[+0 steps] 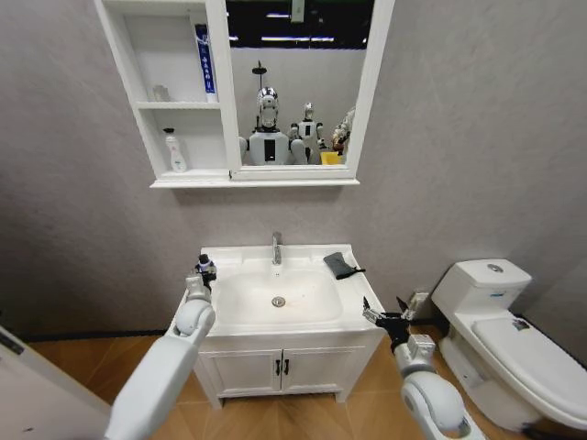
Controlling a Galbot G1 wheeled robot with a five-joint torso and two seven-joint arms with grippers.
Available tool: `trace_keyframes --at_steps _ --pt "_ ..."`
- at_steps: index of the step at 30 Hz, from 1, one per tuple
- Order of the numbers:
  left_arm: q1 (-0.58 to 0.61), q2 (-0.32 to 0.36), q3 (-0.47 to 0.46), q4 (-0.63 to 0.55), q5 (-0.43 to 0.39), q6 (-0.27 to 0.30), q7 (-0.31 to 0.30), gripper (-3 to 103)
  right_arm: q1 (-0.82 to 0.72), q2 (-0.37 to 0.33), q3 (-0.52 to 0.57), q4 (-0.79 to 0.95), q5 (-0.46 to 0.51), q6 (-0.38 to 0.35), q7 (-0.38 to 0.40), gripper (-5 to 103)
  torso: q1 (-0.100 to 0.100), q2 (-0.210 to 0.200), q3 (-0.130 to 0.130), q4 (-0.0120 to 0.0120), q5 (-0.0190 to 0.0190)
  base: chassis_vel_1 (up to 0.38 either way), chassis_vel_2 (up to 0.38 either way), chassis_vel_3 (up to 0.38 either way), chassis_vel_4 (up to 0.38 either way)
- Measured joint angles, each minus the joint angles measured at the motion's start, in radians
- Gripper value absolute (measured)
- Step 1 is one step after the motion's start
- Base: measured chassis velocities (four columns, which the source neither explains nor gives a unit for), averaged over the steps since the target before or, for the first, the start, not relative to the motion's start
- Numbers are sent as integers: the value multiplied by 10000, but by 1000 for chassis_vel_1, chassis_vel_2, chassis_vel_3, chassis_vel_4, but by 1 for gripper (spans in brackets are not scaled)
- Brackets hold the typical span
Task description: Move facial cleanser and shampoo from washbasin to cabinet, then wipe washbasin with towel.
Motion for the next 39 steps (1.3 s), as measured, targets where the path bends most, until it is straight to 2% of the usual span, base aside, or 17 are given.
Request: trace_keyframes --at_steps 2,3,4,5,8,9,11,12,15,16,19,21,23,24,27,33,39 --pt "-622 1335 -215 -970 -1509 776 -506 43 -49 104 -36 -26 -79 -2 -12 100 0 -1 0 4 1 0 0 0 0" --pt "-622 1335 -215 -970 -1509 776 -506 43 -49 104 -36 -26 -79 -2 -12 100 0 -1 0 4 1 0 0 0 0" --pt "-1141 2044 -361 -1347 -2422 1143 -749 43 -91 111 -51 -13 -120 -2 -28 100 0 0 0 4 1 0 0 0 0" --pt "-1141 2044 -361 -1347 -2422 1143 -749 43 -91 111 -51 -13 -120 -2 -28 100 0 0 0 4 1 0 0 0 0" --pt "-2733 3176 -341 -1659 -4433 1809 -910 43 -128 96 -84 117 -140 -15 -36 100 -1 0 -1 4 -2 0 0 0 0" --pt "-2733 3176 -341 -1659 -4433 1809 -910 43 -128 96 -84 117 -140 -15 -36 100 -1 0 -1 4 -2 0 0 0 0" --pt "-4022 3451 10 -1383 -5357 2098 -792 43 -117 78 -97 200 -136 -45 -34 100 0 -1 0 -1 3 0 0 0 0" --pt "-4022 3451 10 -1383 -5357 2098 -792 43 -117 78 -97 200 -136 -45 -34 100 0 -1 0 -1 3 0 0 0 0" --pt "-5852 3463 798 -563 -6050 2364 -367 43 -157 43 -101 358 -120 -87 -28 100 1 -1 0 0 4 0 0 0 0" --pt "-5852 3463 798 -563 -6050 2364 -367 43 -157 43 -101 358 -120 -87 -28 100 1 -1 0 0 4 0 0 0 0" --pt "-7400 3138 1704 597 -6019 2380 399 43 -217 13 -59 474 -96 -103 -20 100 0 0 0 2 1 0 0 0 0" --pt "-7817 2993 1965 1008 -5947 2369 629 43 -232 11 -41 504 -90 -104 -12 100 0 -1 1 2 3 0 0 0 0" --pt "-8720 2498 2482 2162 -5599 2294 1148 43 -272 -2 15 575 -52 -107 8 100 1 -1 2 0 3 0 0 0 0" --pt "-8720 2498 2482 2162 -5599 2294 1148 43 -272 -2 15 575 -52 -107 8 100 1 -1 2 0 3 0 0 0 0" --pt "-9603 1528 2974 3717 -4848 2118 1862 43 -335 -44 117 650 36 -111 25 100 3 -1 3 -2 2 0 0 0 0" --pt "-10358 486 3448 5264 -4017 2035 2627 43 -359 -167 252 675 178 -123 51 100 3 -2 2 0 4 0 0 0 0" --pt "-10868 -151 3730 6635 -3630 2065 3102 43 -258 -166 230 601 203 -142 68 100 3 -2 2 3 4 0 0 0 0"
